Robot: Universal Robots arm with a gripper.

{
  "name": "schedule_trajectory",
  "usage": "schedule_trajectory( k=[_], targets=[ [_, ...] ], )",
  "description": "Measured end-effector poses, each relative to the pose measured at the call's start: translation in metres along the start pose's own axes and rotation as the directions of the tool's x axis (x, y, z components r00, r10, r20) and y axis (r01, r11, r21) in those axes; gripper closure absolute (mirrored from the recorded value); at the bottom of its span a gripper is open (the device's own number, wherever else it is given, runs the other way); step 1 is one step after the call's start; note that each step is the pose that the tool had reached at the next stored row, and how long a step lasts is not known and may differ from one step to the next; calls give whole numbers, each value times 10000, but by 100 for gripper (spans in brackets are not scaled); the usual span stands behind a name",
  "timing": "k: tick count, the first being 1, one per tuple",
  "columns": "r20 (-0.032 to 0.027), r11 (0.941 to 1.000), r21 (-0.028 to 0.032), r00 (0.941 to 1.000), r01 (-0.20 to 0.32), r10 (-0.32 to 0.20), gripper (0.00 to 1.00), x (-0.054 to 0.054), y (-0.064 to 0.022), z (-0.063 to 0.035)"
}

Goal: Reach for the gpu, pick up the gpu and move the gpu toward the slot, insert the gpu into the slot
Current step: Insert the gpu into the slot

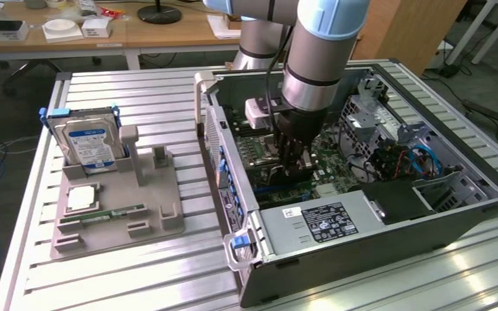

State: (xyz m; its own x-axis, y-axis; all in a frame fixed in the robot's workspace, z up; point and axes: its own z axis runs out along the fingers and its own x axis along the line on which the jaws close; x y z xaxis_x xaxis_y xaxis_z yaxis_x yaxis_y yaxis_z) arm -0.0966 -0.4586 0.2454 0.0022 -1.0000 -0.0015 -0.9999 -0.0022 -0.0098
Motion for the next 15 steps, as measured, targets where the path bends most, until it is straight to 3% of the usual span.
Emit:
schedule_trajectory(
  k=[15],
  targets=[
    [-1, 10000, -1, 10000, 8, -8, 74, 0, 0, 18]
  ],
)
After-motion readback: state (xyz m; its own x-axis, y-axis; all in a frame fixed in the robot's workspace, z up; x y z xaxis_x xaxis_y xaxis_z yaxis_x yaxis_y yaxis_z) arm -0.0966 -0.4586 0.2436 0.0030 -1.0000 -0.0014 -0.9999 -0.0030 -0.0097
